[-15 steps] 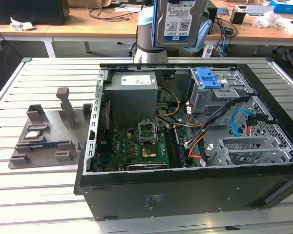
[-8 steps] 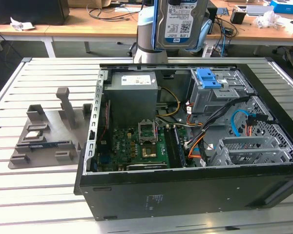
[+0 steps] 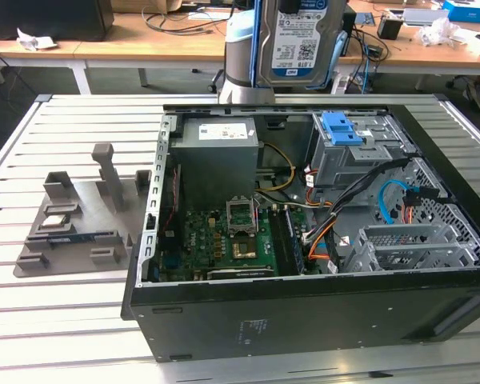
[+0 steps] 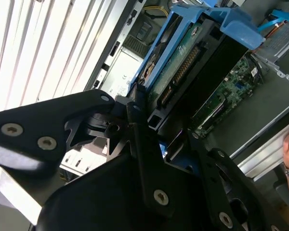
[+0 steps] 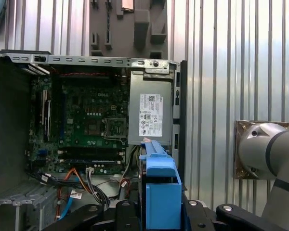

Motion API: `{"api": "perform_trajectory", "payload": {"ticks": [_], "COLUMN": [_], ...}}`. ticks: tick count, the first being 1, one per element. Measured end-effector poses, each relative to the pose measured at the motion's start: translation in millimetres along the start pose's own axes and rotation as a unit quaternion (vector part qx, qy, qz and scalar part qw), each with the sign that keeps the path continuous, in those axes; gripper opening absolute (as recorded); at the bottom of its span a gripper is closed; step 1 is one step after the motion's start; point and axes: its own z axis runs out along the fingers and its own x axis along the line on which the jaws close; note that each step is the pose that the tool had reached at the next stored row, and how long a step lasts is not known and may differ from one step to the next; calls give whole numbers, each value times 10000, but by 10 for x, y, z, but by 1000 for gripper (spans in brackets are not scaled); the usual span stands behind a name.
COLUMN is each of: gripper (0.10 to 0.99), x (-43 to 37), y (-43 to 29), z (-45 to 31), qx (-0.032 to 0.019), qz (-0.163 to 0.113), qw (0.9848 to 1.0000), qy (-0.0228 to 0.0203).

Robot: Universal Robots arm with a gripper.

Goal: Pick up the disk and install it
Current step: 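Pick up the disk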

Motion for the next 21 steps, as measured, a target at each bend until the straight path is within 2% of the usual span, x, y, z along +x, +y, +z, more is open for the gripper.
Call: {"api": "perform_trajectory", "payload": {"ticks": [21], "gripper": [365], "x": [291], "y": [8], "z": [-11], "qx": [0], "qz": [0], "qw": [10000], "qy": [0]}}
